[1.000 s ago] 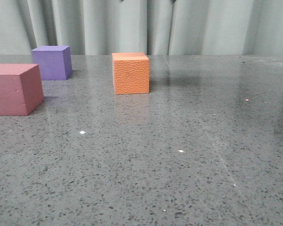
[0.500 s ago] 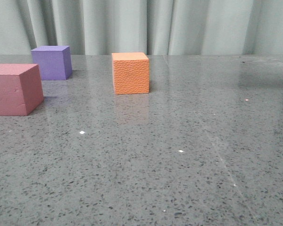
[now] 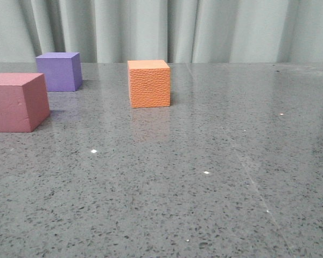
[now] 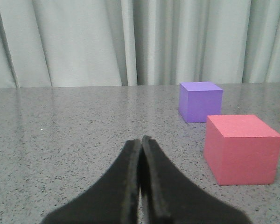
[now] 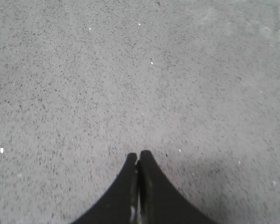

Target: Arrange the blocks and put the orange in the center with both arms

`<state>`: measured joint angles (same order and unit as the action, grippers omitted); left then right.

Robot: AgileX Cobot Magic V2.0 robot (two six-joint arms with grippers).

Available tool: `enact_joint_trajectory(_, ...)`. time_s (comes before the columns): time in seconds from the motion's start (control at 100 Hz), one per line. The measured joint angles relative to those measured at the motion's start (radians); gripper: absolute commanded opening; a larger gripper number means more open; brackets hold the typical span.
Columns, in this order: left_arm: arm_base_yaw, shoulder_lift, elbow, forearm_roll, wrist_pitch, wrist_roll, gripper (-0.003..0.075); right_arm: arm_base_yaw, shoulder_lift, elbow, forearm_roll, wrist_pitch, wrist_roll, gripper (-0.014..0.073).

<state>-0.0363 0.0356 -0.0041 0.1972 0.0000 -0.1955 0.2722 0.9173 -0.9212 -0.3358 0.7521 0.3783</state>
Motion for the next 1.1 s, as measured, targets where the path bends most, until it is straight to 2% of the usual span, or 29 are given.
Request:
enact_joint_trajectory(0.25, 0.0, 0.0, 0.0, 0.0, 0.0, 0.0, -0.0019, 0.0, -0.142, 0.043, 0.0, 0.067, -0.002, -0.0067)
enact_joint_trajectory(0.65, 0.0, 0.0, 0.0, 0.0, 0.0, 0.0, -0.0019, 0.0, -0.152, 0.048, -0.005, 0.071, -0.002, -0.0067)
enact_joint_trajectory(0.83, 0.0, 0.0, 0.0, 0.0, 0.0, 0.0, -0.0019, 0.0, -0.21, 0.127, -0.026, -0.028, -0.002, -0.0067)
enact_joint_trajectory(1.1, 0.0, 0.0, 0.0, 0.0, 0.0, 0.0, -0.0019, -0.044, -0.43, 0.391, -0.002, -0.228, -0.002, -0.0067)
